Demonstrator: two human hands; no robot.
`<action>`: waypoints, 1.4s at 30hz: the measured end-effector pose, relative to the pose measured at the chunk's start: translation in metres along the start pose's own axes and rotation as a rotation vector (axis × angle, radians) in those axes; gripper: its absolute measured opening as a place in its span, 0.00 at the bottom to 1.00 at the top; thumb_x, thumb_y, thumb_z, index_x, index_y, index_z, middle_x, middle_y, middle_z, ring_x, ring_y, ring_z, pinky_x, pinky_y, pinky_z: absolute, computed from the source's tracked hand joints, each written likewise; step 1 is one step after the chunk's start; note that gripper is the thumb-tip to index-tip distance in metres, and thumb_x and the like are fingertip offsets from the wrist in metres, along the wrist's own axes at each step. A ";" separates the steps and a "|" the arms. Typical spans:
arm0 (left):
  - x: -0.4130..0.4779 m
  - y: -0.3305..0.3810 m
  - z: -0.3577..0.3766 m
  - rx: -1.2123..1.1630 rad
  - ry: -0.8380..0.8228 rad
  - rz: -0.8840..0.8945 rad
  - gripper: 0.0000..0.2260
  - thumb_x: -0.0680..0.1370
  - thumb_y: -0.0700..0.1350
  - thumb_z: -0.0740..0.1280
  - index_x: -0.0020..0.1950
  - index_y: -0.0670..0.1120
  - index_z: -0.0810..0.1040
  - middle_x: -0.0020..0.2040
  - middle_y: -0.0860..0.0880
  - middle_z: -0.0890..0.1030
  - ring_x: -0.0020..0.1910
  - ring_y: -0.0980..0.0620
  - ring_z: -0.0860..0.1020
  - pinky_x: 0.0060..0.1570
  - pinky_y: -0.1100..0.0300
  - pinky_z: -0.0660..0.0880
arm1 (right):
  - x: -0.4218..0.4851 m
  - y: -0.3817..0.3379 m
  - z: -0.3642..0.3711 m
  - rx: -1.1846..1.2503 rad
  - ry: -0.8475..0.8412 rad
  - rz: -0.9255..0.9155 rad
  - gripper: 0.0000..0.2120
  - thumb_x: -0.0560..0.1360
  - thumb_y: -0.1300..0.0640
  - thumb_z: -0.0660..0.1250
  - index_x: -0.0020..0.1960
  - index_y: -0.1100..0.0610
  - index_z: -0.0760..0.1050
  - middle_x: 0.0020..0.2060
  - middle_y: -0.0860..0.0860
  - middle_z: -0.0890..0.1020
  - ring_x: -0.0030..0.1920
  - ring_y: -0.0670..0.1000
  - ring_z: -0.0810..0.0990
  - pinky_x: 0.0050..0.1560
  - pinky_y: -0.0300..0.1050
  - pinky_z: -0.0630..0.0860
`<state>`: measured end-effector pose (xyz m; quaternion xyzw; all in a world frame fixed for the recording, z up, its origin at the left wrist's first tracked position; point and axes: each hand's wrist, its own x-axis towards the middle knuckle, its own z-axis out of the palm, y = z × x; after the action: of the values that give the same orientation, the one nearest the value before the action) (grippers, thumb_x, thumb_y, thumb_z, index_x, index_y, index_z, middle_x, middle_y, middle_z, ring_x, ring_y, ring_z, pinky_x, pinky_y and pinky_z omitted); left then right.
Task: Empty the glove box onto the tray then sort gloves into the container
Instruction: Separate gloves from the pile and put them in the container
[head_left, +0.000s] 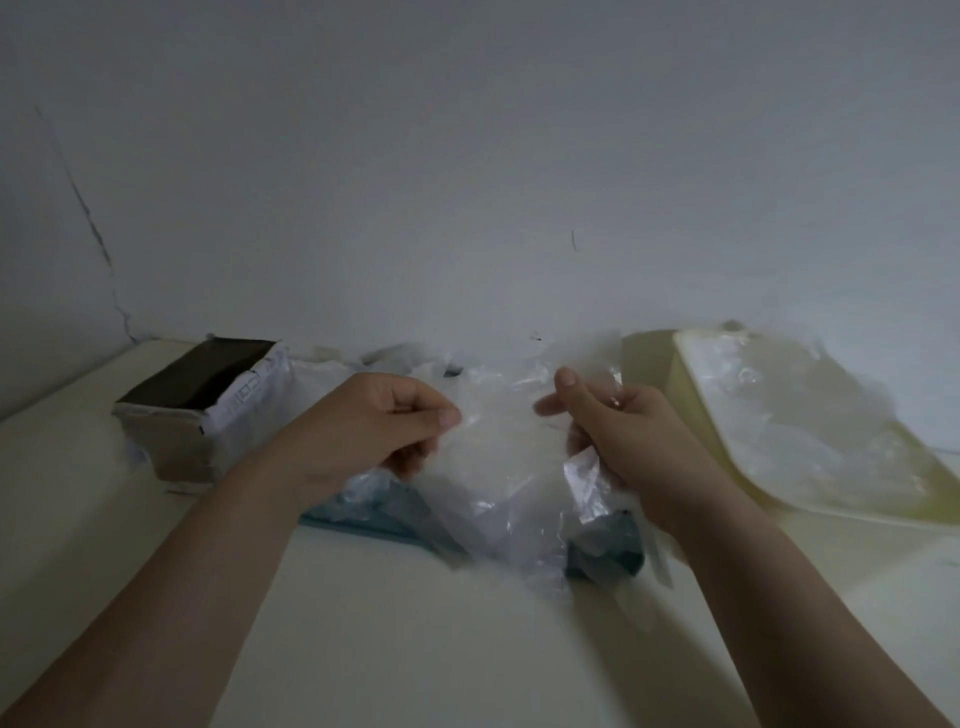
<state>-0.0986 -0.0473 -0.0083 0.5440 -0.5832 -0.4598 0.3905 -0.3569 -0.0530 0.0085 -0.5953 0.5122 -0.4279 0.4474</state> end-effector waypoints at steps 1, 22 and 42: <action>0.002 -0.002 -0.006 0.065 0.066 0.008 0.04 0.79 0.45 0.74 0.46 0.47 0.88 0.36 0.45 0.82 0.33 0.50 0.78 0.35 0.57 0.78 | 0.000 0.000 -0.001 -0.021 0.006 -0.005 0.19 0.81 0.41 0.65 0.48 0.53 0.87 0.29 0.52 0.79 0.23 0.43 0.70 0.27 0.38 0.67; 0.013 0.000 0.054 0.471 0.310 0.496 0.06 0.80 0.42 0.72 0.55 0.51 0.85 0.54 0.57 0.85 0.55 0.59 0.82 0.58 0.58 0.80 | -0.007 -0.015 -0.025 -0.478 -0.319 -0.173 0.08 0.80 0.47 0.70 0.48 0.49 0.86 0.32 0.46 0.85 0.32 0.44 0.82 0.39 0.33 0.78; 0.019 0.013 0.036 0.288 0.314 0.338 0.06 0.79 0.47 0.73 0.42 0.50 0.86 0.38 0.60 0.84 0.39 0.65 0.80 0.44 0.70 0.74 | -0.010 -0.027 -0.032 -0.647 -0.543 -0.305 0.07 0.80 0.49 0.70 0.51 0.47 0.87 0.47 0.41 0.87 0.50 0.44 0.84 0.59 0.46 0.79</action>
<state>-0.1380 -0.0624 -0.0067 0.5536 -0.6575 -0.2105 0.4657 -0.3824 -0.0439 0.0417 -0.8641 0.3898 -0.1351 0.2883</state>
